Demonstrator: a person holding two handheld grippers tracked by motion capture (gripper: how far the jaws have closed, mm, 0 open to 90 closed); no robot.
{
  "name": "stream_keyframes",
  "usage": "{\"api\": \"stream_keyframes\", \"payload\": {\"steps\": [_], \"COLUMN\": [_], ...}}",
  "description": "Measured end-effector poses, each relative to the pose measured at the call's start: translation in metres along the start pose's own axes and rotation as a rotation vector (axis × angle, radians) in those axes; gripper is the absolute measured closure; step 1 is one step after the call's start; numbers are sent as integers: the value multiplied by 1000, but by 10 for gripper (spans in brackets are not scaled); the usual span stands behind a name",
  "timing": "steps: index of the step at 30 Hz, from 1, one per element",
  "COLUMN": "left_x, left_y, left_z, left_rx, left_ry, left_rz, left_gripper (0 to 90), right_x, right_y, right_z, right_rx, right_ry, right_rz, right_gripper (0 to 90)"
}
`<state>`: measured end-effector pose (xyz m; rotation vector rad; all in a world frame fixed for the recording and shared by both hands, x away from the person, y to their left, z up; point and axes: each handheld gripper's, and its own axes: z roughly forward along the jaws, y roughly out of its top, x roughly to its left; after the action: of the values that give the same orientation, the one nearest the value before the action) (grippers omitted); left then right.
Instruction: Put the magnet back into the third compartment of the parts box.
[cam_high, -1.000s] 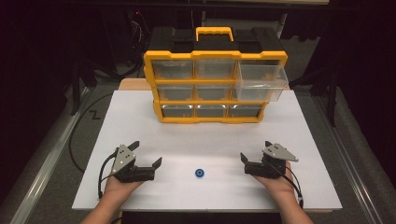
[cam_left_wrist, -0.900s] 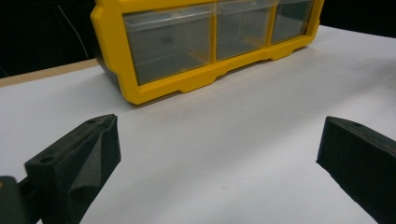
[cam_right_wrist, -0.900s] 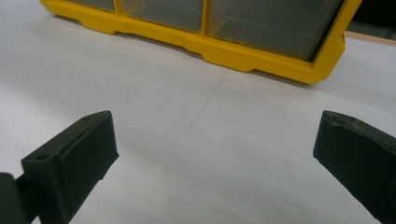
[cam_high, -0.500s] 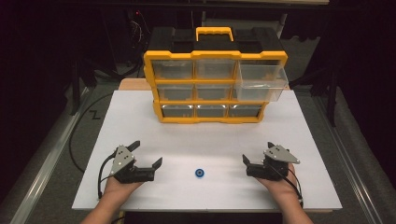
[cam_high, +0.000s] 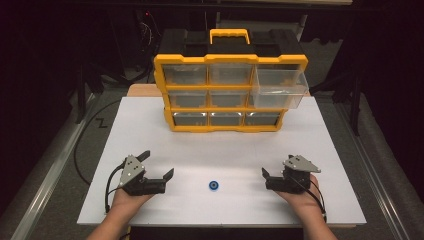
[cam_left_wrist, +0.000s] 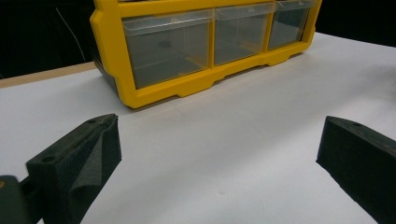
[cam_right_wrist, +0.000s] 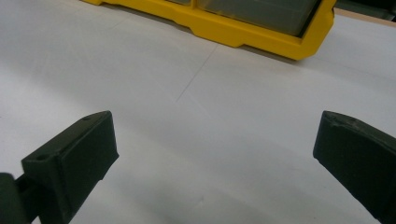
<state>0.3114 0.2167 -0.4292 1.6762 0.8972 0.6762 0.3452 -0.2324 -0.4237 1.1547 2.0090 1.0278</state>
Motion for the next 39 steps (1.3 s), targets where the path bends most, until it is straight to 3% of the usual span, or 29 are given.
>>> {"api": "stream_keyframes", "payload": {"steps": [2,4,6,11,16,20,23,31,39], "left_x": [0,-1,-1,-2,-4,-4,-4,-3,-3], "left_y": [0,0,0,0,0,2,3,2,2], "left_z": [-1,-2,-3,-2,-4,-7,-10,-12,-12], "left_rx": [-3,3,5,-21,-17,-49,-59,-33,-40], "left_ry": [-7,0,4,-16,-37,-40,-47,-24,-47], "left_rz": [-15,-17,-7,22,10,-6,-15,-16,-9], "left_gripper": [4,4,3,15,4,3,2,2,2], "right_x": [1,1,4,8,9,9,9,8,8], "right_y": [1,1,0,0,0,-2,-1,6,19], "right_z": [2,4,9,13,10,8,6,11,13], "right_rx": [16,25,49,75,105,113,100,121,153], "right_ry": [24,32,37,51,59,59,69,91,108], "right_rz": [28,26,-3,-19,-38,-31,4,-11,-38], "right_gripper": [12,12,14,22,42,22,12,12,12]}}
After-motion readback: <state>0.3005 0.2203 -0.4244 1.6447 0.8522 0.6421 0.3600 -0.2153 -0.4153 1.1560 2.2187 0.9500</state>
